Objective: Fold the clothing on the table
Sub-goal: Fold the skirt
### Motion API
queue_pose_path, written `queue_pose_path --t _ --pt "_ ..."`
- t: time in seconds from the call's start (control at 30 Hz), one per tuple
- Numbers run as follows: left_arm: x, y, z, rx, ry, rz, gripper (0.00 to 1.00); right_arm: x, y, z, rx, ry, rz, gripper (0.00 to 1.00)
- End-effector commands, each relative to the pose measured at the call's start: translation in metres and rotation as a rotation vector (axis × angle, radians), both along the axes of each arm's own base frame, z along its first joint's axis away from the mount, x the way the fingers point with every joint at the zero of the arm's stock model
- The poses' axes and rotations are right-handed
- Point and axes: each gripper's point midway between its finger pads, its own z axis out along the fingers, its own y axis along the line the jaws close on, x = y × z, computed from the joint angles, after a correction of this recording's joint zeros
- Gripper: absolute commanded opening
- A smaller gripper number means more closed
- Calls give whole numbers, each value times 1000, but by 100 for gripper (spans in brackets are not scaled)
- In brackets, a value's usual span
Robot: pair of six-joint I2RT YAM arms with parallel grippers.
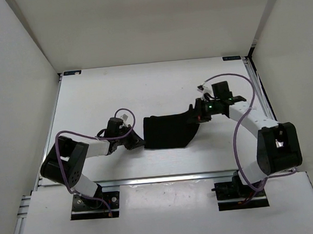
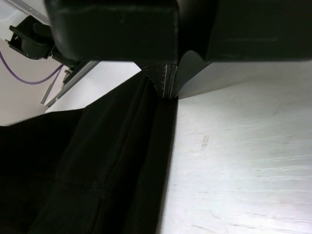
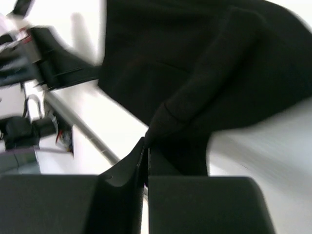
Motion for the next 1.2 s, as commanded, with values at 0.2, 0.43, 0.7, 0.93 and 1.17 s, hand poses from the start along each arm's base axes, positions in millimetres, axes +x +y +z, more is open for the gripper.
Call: queue_pose_path --t 0.2,0.43,0.7,0.93,1.17 --pt "15 -5 12 -42 -21 23 0 -10 125 27 84 -16 319 0" --pt "17 5 16 -55 -26 54 0 -4 170 4 83 55 405 0" --pt "15 7 21 -64 -43 49 0 2 196 -2 76 69 436 0" --pt "13 13 19 -65 -38 66 0 -5 212 0 96 99 473 0" --pt "11 17 21 -71 -43 72 0 -30 220 1 103 132 541 0"
